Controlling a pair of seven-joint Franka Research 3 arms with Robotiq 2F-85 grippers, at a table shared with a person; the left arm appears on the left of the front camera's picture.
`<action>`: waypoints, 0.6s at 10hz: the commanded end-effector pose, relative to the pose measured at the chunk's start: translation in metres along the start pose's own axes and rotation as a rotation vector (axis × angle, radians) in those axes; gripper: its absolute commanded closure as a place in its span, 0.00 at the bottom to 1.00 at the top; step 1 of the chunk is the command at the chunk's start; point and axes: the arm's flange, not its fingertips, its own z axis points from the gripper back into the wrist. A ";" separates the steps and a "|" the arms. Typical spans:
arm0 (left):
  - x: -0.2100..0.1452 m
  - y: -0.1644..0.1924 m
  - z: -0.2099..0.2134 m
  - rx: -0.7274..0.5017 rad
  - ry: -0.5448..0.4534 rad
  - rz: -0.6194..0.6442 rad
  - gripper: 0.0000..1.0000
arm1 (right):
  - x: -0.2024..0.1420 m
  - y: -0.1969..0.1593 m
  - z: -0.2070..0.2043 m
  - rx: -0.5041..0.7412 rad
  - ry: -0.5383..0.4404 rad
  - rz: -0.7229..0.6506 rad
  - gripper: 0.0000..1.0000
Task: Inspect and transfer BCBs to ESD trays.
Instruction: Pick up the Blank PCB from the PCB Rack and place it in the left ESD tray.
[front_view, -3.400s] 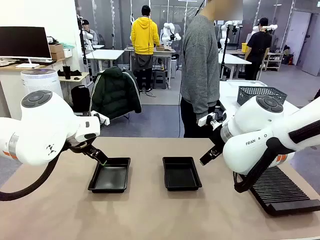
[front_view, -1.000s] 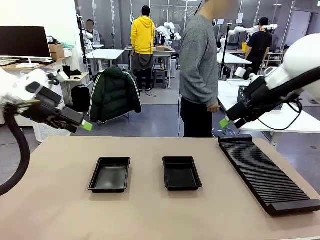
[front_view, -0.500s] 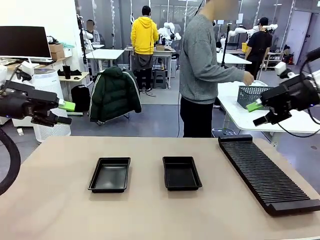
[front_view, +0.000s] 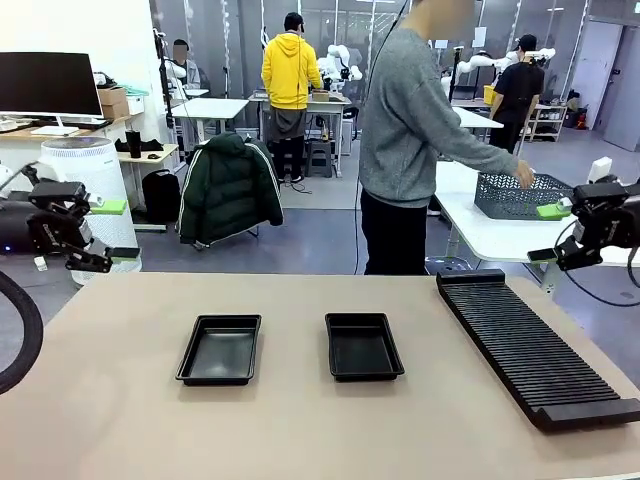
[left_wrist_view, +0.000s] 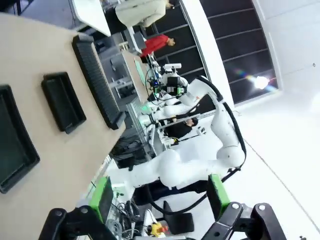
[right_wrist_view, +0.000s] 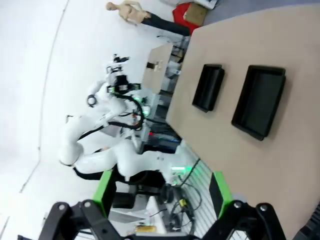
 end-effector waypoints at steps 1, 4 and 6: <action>0.014 0.008 0.005 0.031 0.026 0.049 0.00 | 0.009 -0.015 0.002 0.058 0.017 -0.033 0.00; 0.012 0.012 0.011 0.033 0.029 0.051 0.00 | 0.015 -0.036 0.008 0.093 0.011 -0.146 0.00; 0.009 0.016 0.018 0.023 0.021 0.051 0.00 | 0.016 -0.040 0.007 0.087 0.010 -0.169 0.00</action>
